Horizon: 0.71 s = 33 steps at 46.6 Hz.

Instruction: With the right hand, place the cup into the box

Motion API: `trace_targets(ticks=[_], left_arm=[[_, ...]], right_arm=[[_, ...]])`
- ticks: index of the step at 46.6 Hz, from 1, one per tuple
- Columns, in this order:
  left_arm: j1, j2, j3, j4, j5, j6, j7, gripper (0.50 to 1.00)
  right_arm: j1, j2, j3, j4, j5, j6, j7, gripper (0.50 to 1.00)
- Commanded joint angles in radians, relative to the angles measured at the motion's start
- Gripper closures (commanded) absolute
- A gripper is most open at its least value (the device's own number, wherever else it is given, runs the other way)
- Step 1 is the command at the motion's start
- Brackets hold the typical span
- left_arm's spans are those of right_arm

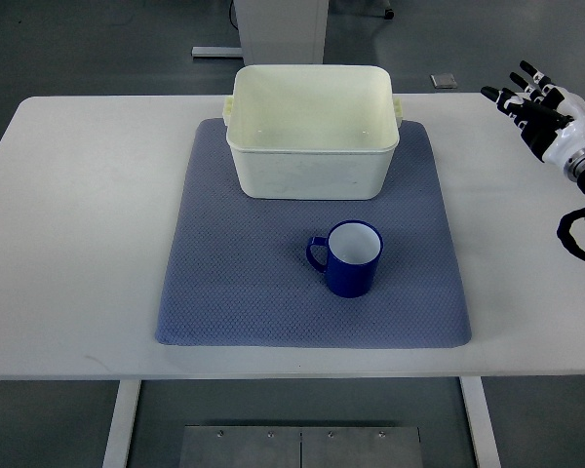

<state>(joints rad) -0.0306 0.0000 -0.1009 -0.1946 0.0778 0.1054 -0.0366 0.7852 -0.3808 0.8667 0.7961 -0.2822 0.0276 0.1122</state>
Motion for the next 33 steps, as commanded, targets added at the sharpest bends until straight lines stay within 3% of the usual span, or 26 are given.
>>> trace_targets(ticks=[1, 33], left_arm=[[0.0, 0.0, 0.0, 0.0, 0.0, 0.002, 0.0, 0.5], [-0.002, 0.0, 0.0, 0.0, -0.001, -0.01, -0.009, 0.5]], right_arm=[[0.0, 0.0, 0.0, 0.0, 0.0, 0.0, 0.001, 0.5], [-0.001, 0.003, -0.015, -0.012, 0.0, 0.0, 0.001, 0.5]])
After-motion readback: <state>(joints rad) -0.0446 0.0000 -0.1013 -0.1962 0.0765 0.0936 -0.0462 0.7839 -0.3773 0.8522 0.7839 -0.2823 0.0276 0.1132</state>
